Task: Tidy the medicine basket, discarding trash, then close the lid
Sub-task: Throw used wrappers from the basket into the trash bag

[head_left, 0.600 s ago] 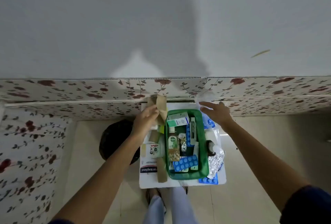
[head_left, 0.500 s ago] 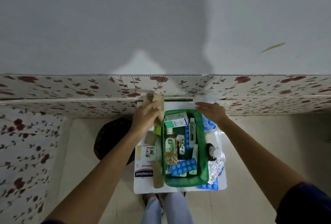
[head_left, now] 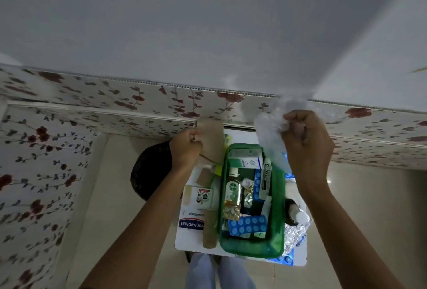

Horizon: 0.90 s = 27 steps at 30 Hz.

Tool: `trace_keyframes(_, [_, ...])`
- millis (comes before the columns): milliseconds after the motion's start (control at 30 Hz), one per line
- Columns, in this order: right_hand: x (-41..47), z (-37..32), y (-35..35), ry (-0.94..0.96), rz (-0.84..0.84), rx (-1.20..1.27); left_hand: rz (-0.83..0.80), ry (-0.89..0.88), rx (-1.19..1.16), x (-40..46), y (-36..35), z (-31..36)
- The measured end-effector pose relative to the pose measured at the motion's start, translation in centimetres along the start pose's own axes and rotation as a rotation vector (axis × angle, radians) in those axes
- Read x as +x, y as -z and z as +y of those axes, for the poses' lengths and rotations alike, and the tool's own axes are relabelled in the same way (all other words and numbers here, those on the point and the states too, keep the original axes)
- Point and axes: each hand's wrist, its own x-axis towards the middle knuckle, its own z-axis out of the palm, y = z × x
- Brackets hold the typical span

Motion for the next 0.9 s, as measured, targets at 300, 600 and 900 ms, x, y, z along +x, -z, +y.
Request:
trace_keyframes(300, [-7.7, -5.4, -14.2, -0.039, -0.529, 0.15, 0.279, 0.154, -0.483, -5.3, 10.6, -4.3])
trace_keyframes(600, [-15.6, -1.9, -27.2, -0.094, -0.968, -0.314, 0.34, 0.294, -0.479, -5.3, 15.6, -15.3])
trace_keyframes(900, [-13.6, 6.8, -38.6, -0.3, -0.989, -0.628, 0.233, 0.468, -0.404, 0.7, 13.6, -25.2])
